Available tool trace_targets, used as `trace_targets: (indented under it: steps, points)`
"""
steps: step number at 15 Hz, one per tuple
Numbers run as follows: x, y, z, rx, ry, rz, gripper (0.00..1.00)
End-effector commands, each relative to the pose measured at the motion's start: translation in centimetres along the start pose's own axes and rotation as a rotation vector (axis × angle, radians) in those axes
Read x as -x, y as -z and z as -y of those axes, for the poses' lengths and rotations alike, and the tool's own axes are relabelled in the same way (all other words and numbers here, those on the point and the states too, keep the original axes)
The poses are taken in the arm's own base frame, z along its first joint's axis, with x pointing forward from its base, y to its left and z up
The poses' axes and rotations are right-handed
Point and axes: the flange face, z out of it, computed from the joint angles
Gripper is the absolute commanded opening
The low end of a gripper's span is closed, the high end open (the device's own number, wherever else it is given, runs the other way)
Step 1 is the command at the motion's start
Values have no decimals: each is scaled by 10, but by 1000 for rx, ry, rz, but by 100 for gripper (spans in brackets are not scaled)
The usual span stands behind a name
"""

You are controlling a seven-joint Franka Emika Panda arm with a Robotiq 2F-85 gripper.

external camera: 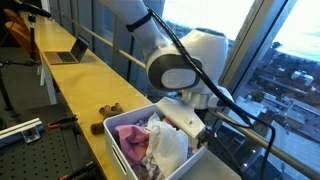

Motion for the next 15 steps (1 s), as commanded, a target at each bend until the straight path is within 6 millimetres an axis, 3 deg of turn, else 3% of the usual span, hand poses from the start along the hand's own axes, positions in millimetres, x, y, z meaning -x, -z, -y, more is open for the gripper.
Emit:
trace_targets:
  steps: [1,3,11,15]
  points:
    - [8,-10,-32,-34,-109,108,100]
    - [15,-5,-27,-65,-140,141,100]
    - [-2,77,60,-115,-35,41,100]
    - [5,63,77,-113,-1,46,100]
